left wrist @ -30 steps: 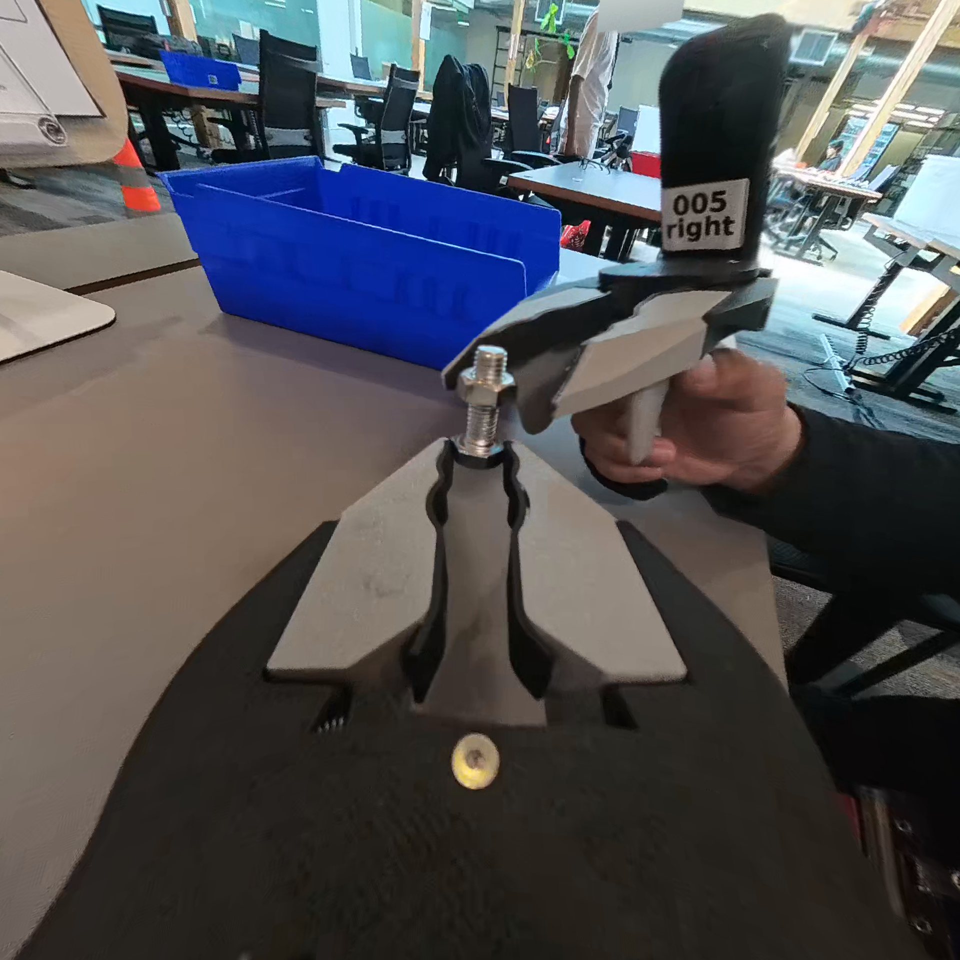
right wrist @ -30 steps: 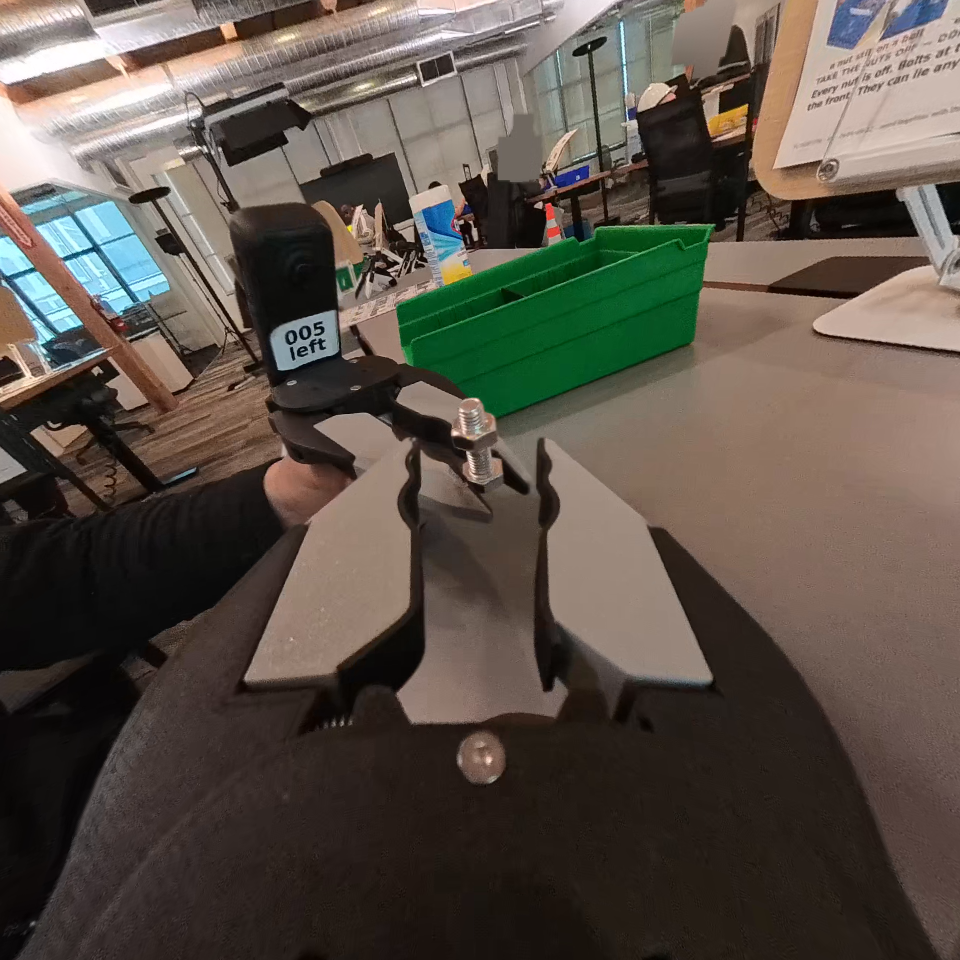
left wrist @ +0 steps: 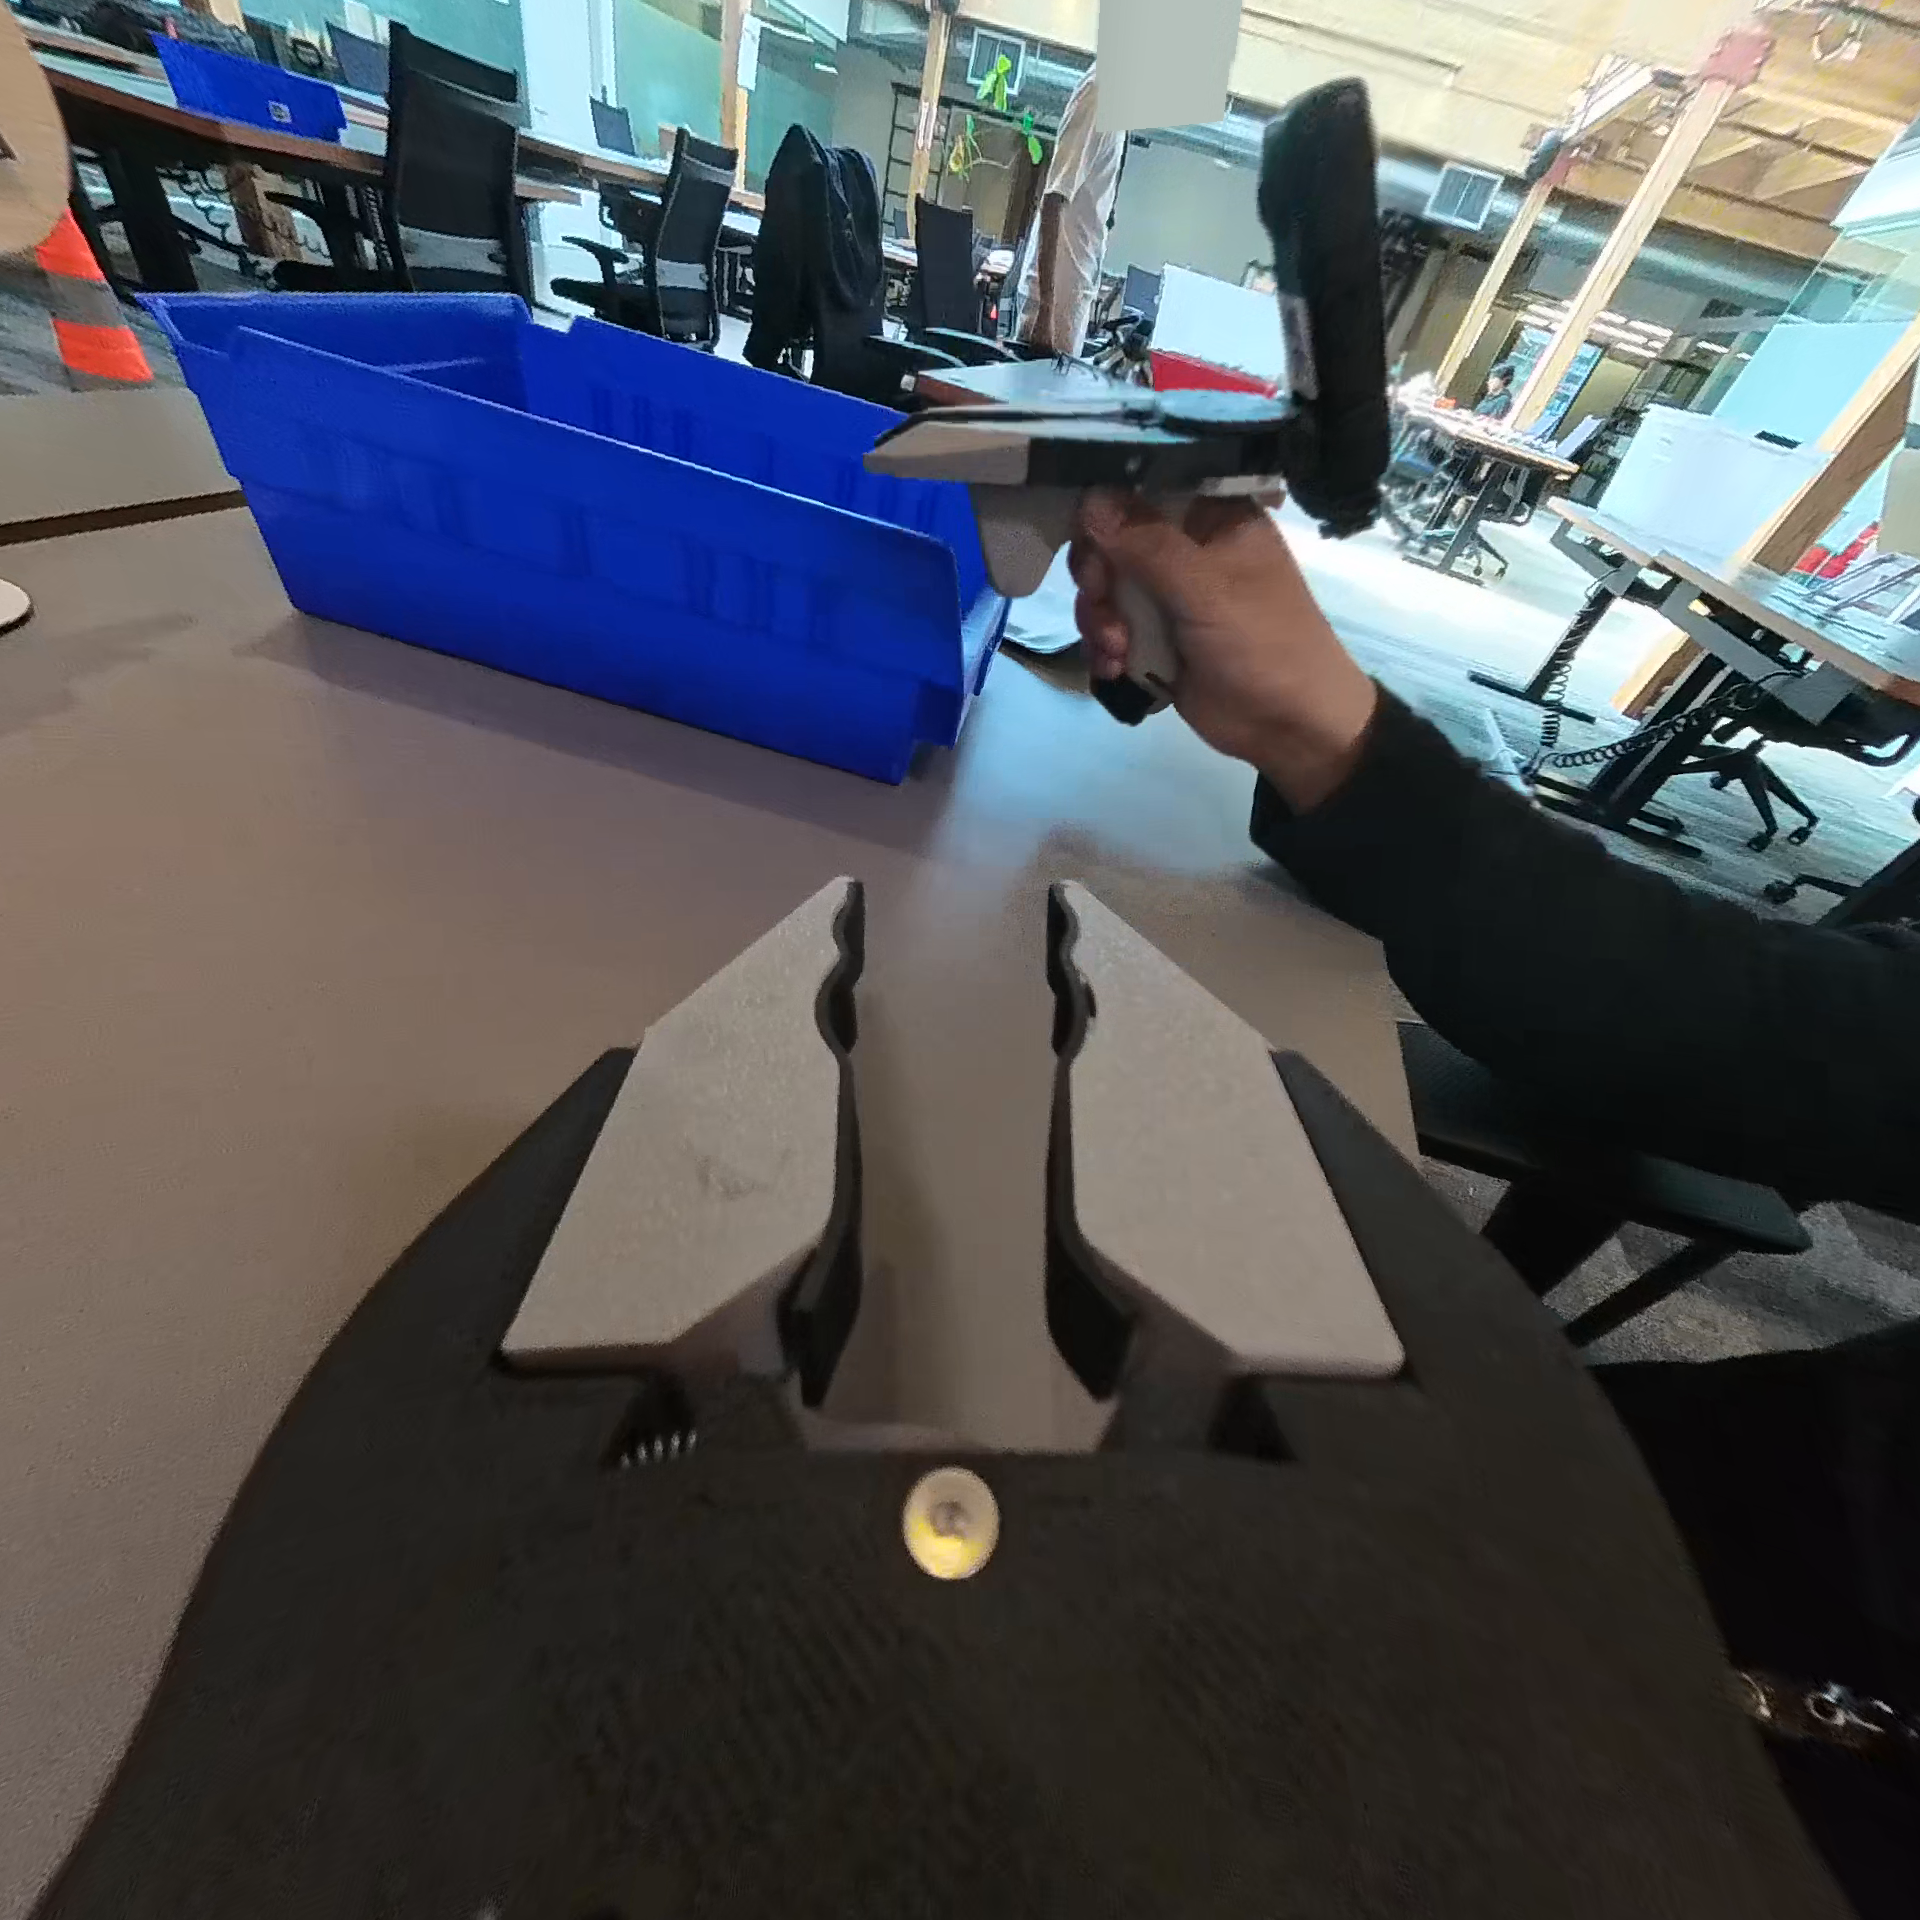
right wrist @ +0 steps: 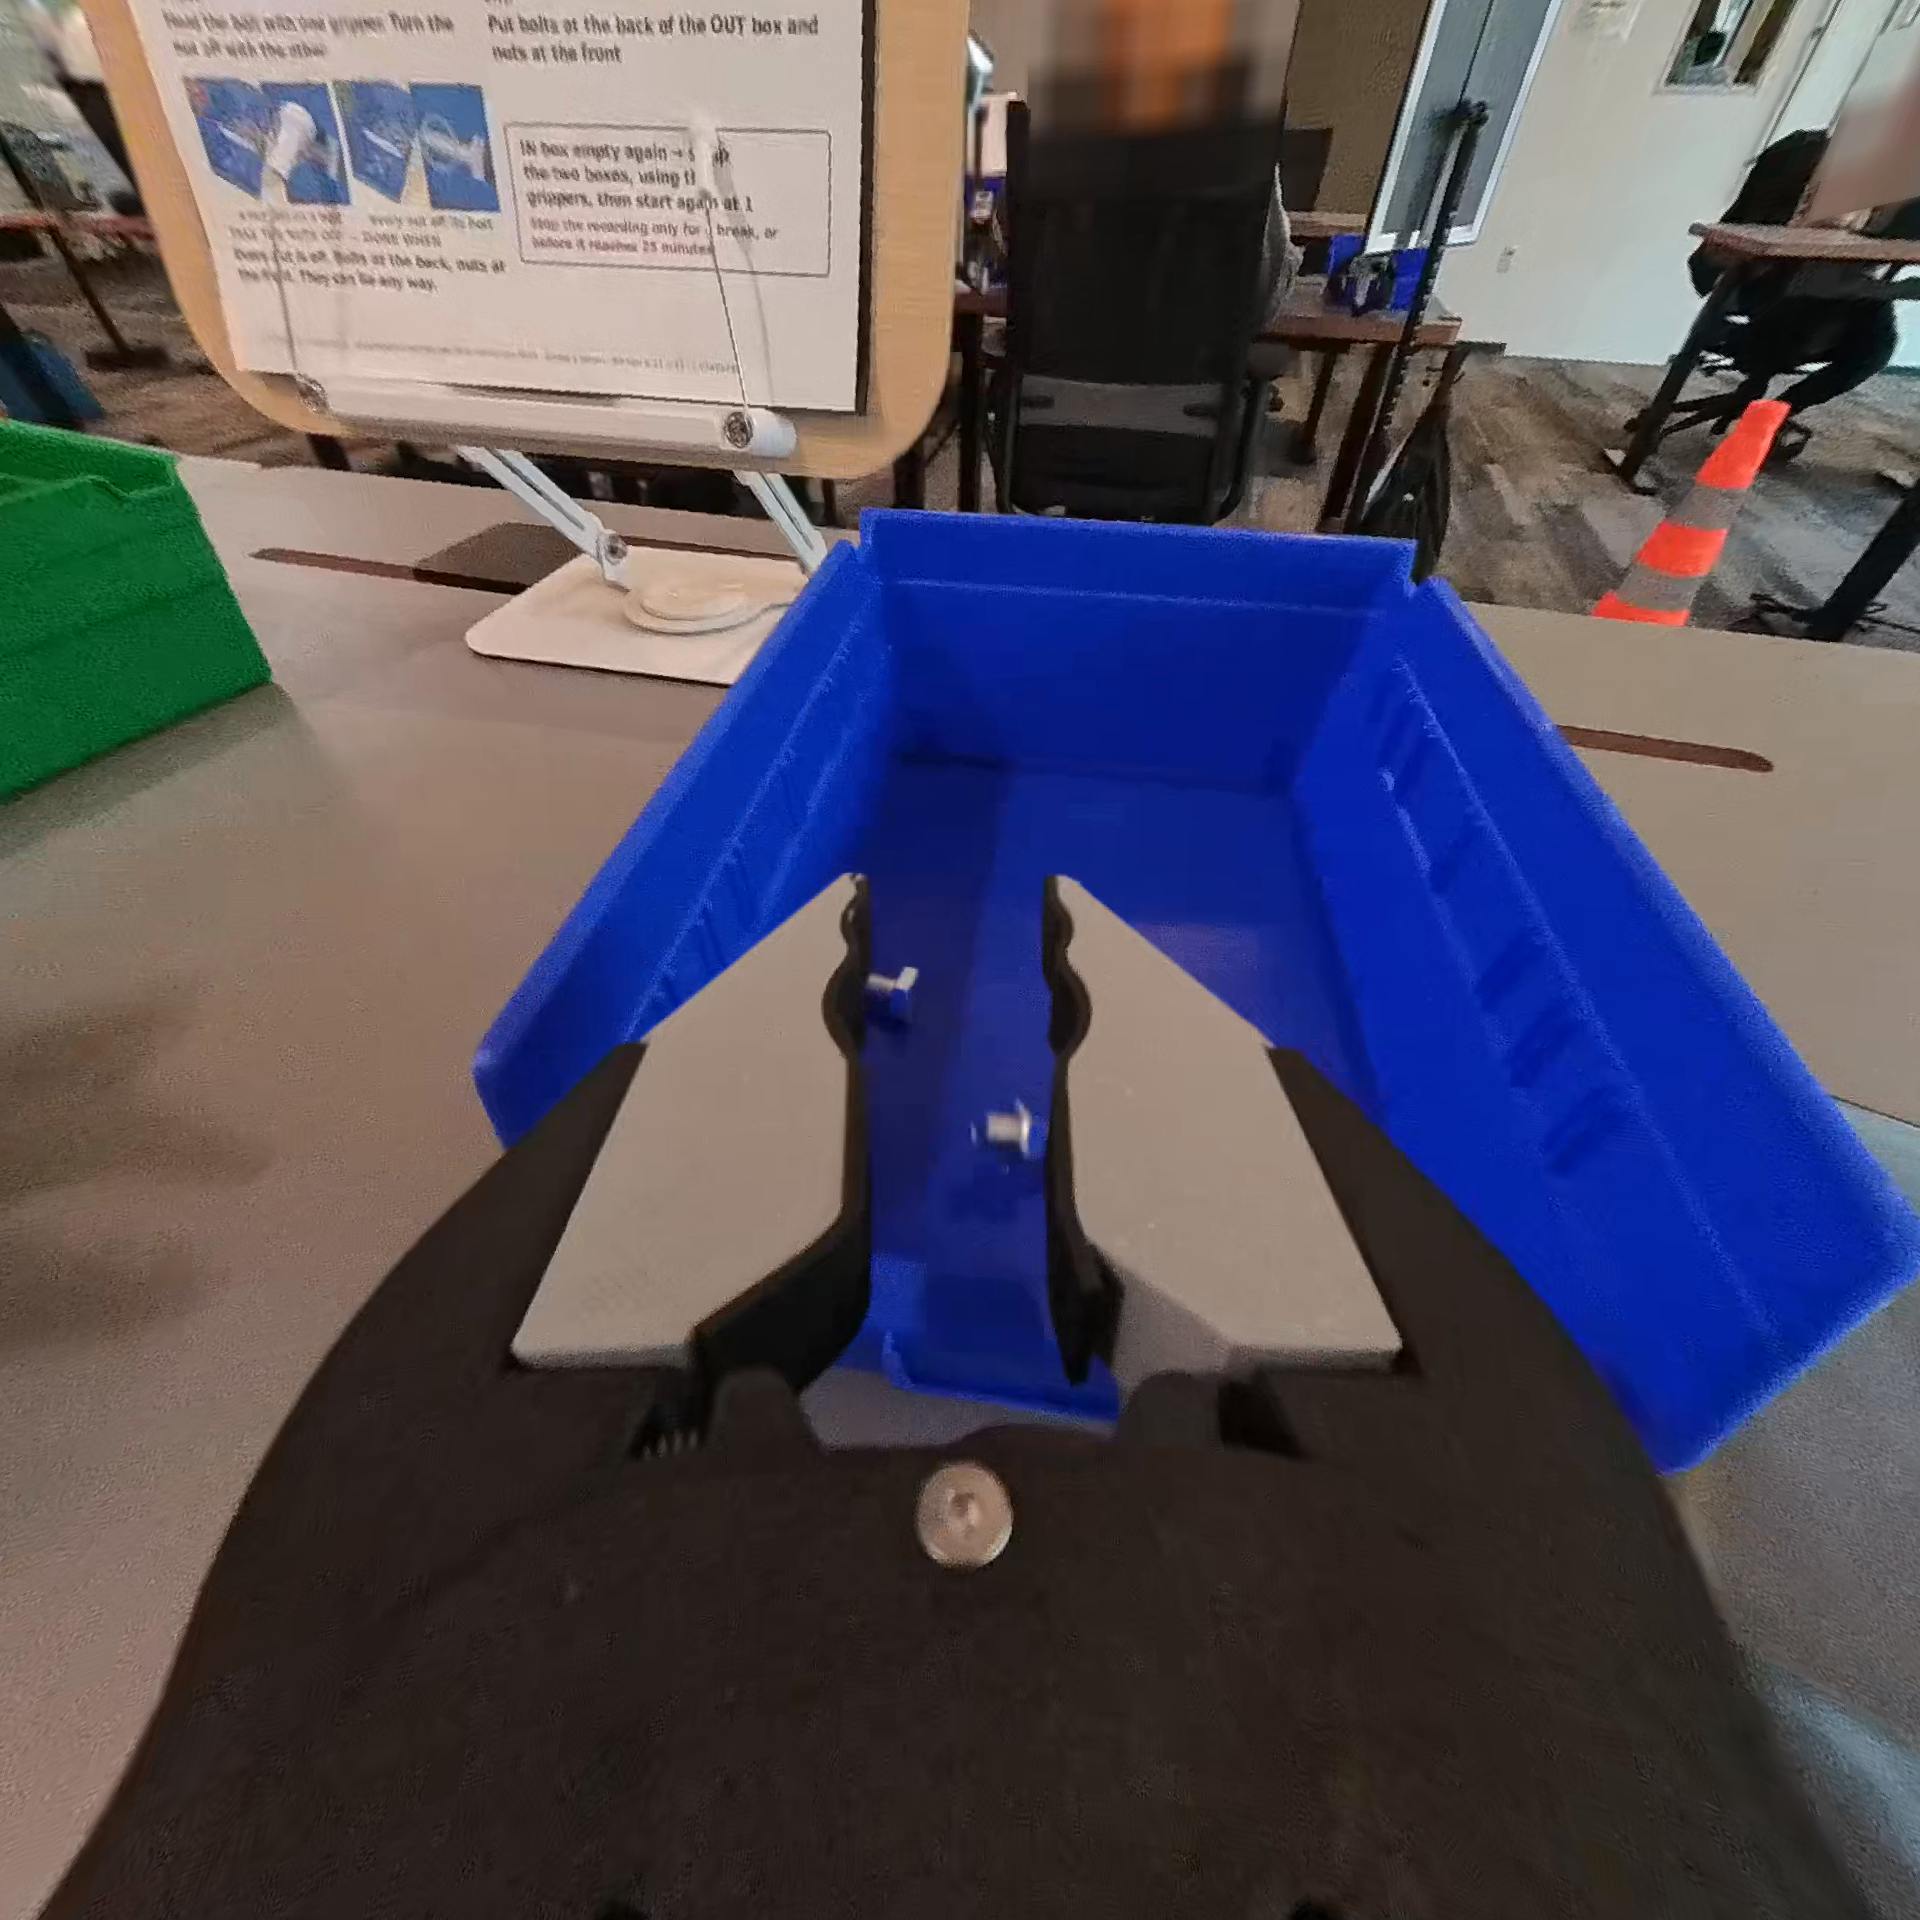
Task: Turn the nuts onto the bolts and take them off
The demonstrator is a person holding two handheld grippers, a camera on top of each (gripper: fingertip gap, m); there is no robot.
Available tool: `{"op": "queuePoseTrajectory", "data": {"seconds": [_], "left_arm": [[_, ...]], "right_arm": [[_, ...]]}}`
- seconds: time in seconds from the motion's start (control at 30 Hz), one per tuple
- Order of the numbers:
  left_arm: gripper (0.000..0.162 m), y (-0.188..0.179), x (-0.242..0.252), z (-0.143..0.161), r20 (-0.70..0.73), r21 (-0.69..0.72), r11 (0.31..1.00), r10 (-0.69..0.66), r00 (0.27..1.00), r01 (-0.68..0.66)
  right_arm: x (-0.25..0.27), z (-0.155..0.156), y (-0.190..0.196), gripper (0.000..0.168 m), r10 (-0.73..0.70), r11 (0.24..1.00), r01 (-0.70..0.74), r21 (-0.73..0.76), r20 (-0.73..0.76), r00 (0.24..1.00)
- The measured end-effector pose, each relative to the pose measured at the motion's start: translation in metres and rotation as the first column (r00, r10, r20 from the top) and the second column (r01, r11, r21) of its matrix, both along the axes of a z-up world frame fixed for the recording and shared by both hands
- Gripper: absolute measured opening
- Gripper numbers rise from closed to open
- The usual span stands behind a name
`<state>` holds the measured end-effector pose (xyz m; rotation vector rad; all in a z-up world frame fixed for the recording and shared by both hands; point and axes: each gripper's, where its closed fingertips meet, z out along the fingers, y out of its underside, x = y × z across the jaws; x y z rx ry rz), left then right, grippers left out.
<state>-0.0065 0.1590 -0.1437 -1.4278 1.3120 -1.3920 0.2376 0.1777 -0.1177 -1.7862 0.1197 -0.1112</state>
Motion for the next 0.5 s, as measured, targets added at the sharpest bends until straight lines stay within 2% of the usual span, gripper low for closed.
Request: {"op": "queuePoseTrajectory", "data": {"seconds": [0.23, 0.33, 0.4, 0.5], "left_arm": [[0.032, -0.001, 0.000, 0.000, -0.001, 0.001, 1.000, -0.006, 1.000, 0.006], [0.031, -0.001, 0.000, 0.000, 0.001, -0.001, 1.000, -0.007, 1.000, 0.007], [0.031, -0.001, 0.001, 0.000, -0.002, -0.003, 1.000, -0.011, 1.000, 0.011], [0.032, -0.003, 0.001, -0.001, -0.006, 0.006, 1.000, -0.018, 1.000, 0.018]], "right_arm": [[0.013, 0.032, -0.021, 0.028, 0.050, 0.979, -0.020, 0.203, -0.143, 0.988], [0.005, 0.048, -0.029, 0.032, 0.130, 0.956, -0.073, 0.285, -0.188, 0.973], [-0.016, 0.062, -0.033, 0.033, 0.223, 0.928, -0.162, 0.335, -0.152, 0.963], [-0.060, 0.084, -0.039, 0.030, 0.337, 0.873, -0.303, 0.383, -0.022, 0.941]]}}
